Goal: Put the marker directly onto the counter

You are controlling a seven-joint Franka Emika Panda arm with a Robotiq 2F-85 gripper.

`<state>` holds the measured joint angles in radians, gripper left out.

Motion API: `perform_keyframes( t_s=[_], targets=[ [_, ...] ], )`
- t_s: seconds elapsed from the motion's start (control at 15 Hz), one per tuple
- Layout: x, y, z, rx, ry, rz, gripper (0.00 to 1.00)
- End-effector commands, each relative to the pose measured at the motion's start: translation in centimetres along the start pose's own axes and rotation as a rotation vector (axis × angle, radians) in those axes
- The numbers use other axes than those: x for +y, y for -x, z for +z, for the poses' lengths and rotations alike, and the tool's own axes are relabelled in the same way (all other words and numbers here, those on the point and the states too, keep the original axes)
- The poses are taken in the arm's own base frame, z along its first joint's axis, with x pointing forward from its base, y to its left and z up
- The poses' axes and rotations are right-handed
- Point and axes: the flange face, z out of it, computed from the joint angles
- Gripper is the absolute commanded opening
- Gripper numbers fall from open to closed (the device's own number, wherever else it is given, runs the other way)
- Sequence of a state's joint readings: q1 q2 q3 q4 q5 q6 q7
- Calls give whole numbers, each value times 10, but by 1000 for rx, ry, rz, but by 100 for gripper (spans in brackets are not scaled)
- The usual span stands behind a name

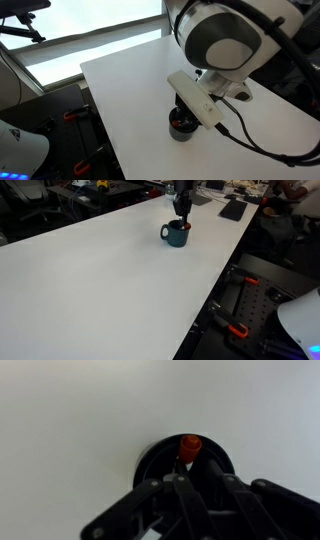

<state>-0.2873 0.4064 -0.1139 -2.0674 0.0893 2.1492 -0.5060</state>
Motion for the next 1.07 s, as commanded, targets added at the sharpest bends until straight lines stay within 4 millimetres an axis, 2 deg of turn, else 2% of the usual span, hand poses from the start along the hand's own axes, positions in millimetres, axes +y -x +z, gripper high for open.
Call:
perform_keyframes(
  t_s=[0.0, 0.33, 0.4, 0.87, 0.93, 1.0],
  targets=[
    [-1, -3, -2, -4, -18, -18, 57],
    [1, -5, 3, -12, -24, -10, 96],
    [1, -5, 4, -15, -26, -9, 99],
    [4, -8, 8, -24, -33, -5, 99],
    [5, -8, 8, -25, -34, -5, 96],
    [5, -8, 8, -25, -34, -4, 82]
  ],
)
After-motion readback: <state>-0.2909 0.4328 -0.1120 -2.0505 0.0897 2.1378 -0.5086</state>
